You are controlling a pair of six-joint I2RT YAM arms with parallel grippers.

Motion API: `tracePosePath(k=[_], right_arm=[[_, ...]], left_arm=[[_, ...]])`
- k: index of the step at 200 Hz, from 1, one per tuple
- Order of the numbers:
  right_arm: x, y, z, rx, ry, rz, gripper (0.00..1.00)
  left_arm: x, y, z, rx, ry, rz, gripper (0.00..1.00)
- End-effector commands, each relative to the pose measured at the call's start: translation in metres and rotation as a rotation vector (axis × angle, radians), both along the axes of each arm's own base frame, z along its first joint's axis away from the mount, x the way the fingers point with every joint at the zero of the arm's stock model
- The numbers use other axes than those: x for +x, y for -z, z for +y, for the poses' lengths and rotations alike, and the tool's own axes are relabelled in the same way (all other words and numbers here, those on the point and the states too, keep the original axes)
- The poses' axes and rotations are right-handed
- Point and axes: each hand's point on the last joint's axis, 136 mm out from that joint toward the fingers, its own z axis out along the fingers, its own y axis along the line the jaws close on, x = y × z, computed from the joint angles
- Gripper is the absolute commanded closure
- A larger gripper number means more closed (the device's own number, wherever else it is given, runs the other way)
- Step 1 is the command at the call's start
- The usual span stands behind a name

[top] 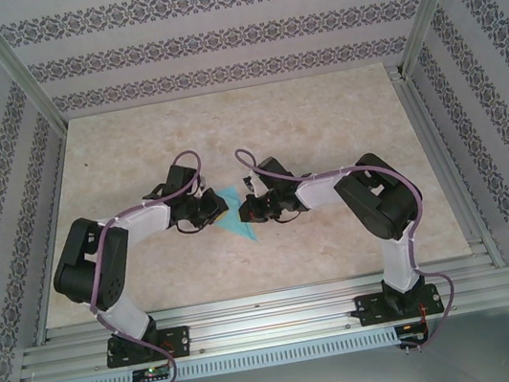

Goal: Fold a paper plane with a square sheet of paper (fold left side to right side)
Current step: Fourth fold the wing at the center of the table.

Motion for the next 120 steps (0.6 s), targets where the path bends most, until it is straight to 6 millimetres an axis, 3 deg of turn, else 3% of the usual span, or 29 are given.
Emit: tracePosePath(k=[1, 74, 120], right_arm=[[0.004, -0.008, -0.002, 0.017, 0.007, -0.032, 0.96], [0.009, -0.026, -0.004, 0.044, 0.027, -0.061, 0.95], [0.008, -0.024, -0.008, 0.029, 0.024, -0.055, 0.95]], left_arm=[[-0.007, 0.014, 0.003, 0.03, 0.004, 0.031, 0.92], [-0.017, 0.043, 0.012, 0.093, 0.01, 0.092, 0.96], [-0.022, 0.057, 0.018, 0.127, 0.008, 0.119, 0.97]])
